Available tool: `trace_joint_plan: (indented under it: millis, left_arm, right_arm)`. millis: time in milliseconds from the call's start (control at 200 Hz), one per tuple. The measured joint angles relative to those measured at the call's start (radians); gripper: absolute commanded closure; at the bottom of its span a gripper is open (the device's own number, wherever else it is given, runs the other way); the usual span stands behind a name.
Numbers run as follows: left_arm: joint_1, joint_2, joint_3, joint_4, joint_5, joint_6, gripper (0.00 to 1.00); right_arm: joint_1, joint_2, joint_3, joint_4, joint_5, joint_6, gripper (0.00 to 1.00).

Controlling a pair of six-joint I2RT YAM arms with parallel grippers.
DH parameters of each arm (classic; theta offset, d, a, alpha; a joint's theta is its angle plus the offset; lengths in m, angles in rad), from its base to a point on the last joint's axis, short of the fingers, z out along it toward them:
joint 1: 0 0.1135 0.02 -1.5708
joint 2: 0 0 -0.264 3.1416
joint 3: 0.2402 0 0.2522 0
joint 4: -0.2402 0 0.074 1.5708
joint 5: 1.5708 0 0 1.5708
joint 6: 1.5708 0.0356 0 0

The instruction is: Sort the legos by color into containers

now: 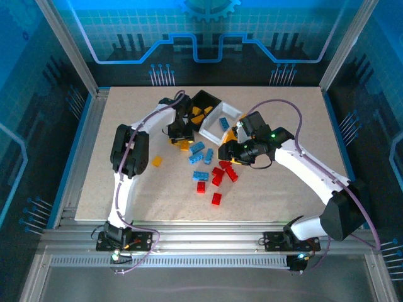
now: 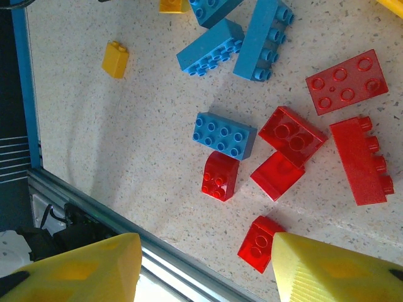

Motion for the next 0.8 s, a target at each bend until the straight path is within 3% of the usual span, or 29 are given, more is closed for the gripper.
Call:
trace_joint_plan:
  millis: [800]
  left_arm:
    - [-0.045, 0.095, 0.112, -0.068, -0.091, 0.022, 0.57]
  right_arm:
    - [0.004, 0.000, 0.000, 0.000, 0.015, 0.000, 0.41]
